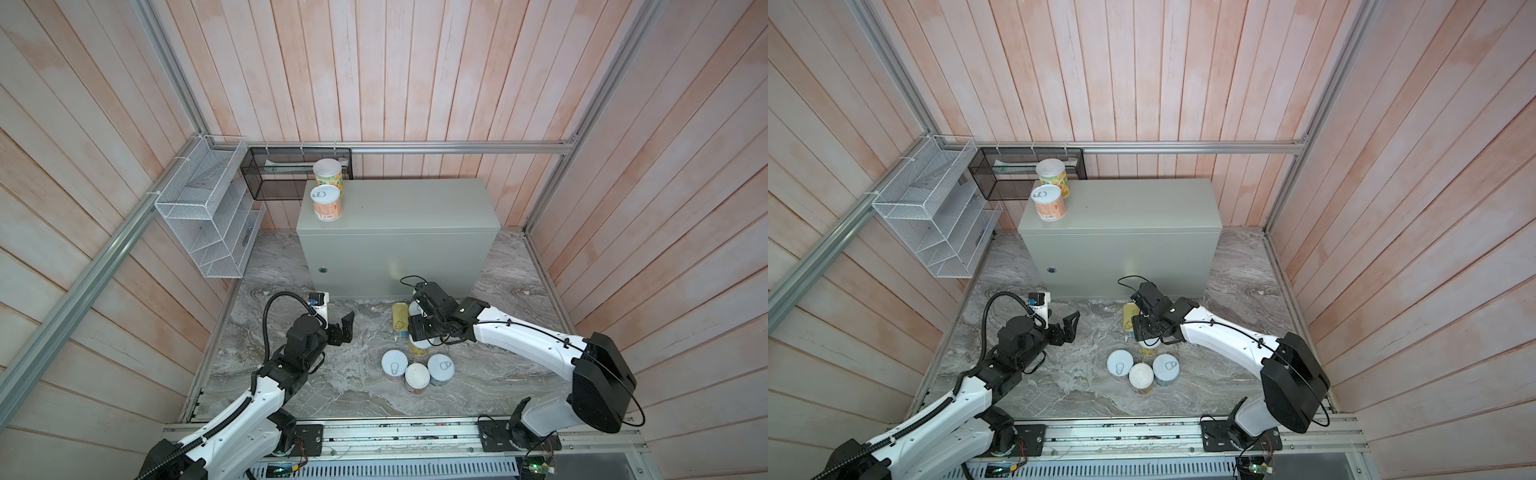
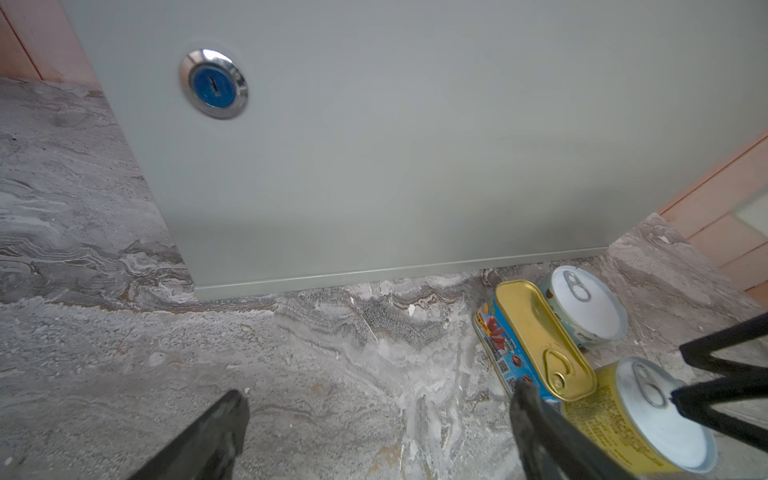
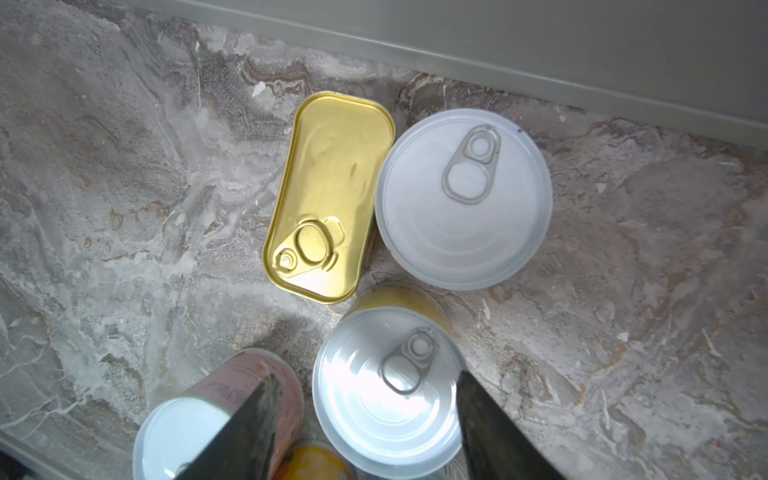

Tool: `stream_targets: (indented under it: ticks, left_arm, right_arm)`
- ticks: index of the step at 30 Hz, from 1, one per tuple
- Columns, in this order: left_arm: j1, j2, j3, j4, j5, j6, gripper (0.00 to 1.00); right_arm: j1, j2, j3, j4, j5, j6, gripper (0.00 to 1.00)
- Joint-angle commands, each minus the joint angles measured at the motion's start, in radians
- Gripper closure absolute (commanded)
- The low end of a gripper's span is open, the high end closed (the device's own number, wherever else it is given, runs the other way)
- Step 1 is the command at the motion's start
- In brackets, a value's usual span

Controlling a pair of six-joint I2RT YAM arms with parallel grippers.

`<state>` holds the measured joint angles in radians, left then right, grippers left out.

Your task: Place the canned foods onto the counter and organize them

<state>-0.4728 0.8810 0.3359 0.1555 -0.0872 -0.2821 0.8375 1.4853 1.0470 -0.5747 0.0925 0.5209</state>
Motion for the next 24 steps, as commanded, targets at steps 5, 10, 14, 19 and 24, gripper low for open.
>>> stream_targets:
  ticks: [5, 10, 14, 19, 24]
  left_arm:
    - [-0.005, 0.022, 0.002, 0.031, -0.018, -0.009, 0.00]
    - [-0.004, 0.022, 0.000, 0.030, -0.020, -0.009, 0.00]
    - [-0.004, 0.023, 0.000, 0.030, -0.022, -0.009, 0.00]
    - [-0.004, 0.023, 0.000, 0.030, -0.022, -0.010, 0.00]
    - [-0.004, 0.028, 0.001, 0.030, -0.022, -0.010, 0.00]
  right_arm:
    - [0.008, 0.020, 0.017, -0.072, 0.034, -0.011, 0.31]
    - [0.008, 0.036, 0.011, -0.069, 0.036, -0.020, 0.28]
    - [0.008, 0.049, 0.001, -0.027, -0.028, -0.025, 0.25]
    - [0.008, 0.072, 0.009, -0.038, -0.006, -0.031, 0.24]
    - [0.023, 0.116, 0.039, -0.097, 0.066, -0.044, 0.22]
